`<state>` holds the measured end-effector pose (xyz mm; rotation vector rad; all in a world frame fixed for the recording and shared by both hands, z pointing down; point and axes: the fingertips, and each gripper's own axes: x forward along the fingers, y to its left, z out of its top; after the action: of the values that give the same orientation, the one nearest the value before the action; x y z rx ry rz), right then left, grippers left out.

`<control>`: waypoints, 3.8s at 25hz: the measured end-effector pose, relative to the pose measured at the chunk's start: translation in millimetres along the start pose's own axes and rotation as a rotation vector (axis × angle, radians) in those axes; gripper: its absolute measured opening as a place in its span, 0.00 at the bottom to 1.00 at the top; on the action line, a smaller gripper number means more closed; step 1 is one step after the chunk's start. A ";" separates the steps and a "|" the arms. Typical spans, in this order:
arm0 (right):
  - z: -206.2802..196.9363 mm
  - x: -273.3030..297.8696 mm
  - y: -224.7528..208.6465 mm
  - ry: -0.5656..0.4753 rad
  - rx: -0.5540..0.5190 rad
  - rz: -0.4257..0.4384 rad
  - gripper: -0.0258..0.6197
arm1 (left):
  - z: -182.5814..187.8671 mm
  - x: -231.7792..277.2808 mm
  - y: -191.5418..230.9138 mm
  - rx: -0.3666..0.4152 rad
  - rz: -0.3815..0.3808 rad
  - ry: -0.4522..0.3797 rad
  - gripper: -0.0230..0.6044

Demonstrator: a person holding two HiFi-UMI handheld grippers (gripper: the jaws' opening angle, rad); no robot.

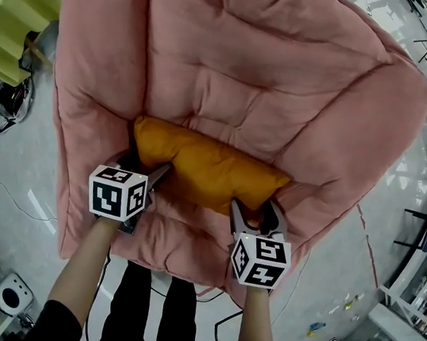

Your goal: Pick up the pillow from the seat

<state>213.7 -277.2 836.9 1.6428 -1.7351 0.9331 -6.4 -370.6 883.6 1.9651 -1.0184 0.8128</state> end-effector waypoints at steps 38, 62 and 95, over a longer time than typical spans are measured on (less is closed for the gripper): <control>19.0 -89.0 35.7 -0.142 -0.105 -0.072 0.37 | 15.4 -102.7 -40.0 0.119 0.006 -0.174 0.33; 79.5 -205.7 51.7 -0.313 -0.115 -0.086 0.37 | 69.9 -230.8 -93.7 0.179 0.031 -0.343 0.33; 177.9 -361.5 88.5 -0.536 -0.157 -0.083 0.37 | 150.9 -407.1 -150.0 0.259 0.067 -0.578 0.33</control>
<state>166.8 -203.3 433.8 1.9579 -1.9960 0.3155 -44.2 -288.1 433.3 2.4764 -1.3645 0.4259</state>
